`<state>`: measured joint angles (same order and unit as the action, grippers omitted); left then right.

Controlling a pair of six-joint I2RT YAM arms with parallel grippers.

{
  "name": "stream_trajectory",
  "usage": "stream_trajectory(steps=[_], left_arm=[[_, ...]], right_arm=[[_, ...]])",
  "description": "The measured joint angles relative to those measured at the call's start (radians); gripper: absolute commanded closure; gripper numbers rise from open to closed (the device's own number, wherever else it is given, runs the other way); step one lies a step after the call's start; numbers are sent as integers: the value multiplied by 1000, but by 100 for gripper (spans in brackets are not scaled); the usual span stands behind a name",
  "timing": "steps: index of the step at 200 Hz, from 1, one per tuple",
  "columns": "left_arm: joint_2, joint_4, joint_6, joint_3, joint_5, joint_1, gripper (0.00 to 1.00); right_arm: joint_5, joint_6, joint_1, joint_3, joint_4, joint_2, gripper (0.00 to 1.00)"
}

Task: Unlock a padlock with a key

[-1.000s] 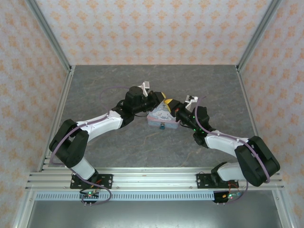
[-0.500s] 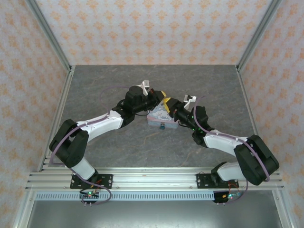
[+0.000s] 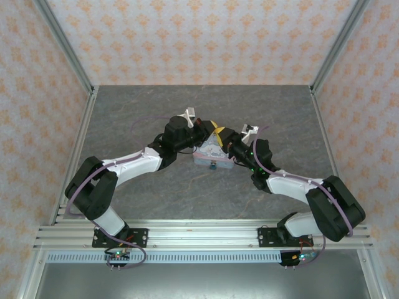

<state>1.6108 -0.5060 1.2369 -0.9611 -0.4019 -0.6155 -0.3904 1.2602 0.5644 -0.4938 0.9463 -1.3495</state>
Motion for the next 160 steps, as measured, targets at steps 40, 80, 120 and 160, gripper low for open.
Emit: stream_trajectory(steps=[40, 80, 120, 160], left_arm=[[0, -16, 5, 3, 3, 0, 100], [0, -19, 5, 3, 14, 0, 100], [0, -19, 5, 3, 19, 0, 100], [0, -13, 4, 3, 18, -3, 95]], right_arm=[[6, 3, 0, 0, -3, 0, 85], [6, 11, 0, 0, -2, -6, 97], [5, 19, -2, 3, 3, -6, 100], [6, 17, -2, 23, 16, 3, 100]])
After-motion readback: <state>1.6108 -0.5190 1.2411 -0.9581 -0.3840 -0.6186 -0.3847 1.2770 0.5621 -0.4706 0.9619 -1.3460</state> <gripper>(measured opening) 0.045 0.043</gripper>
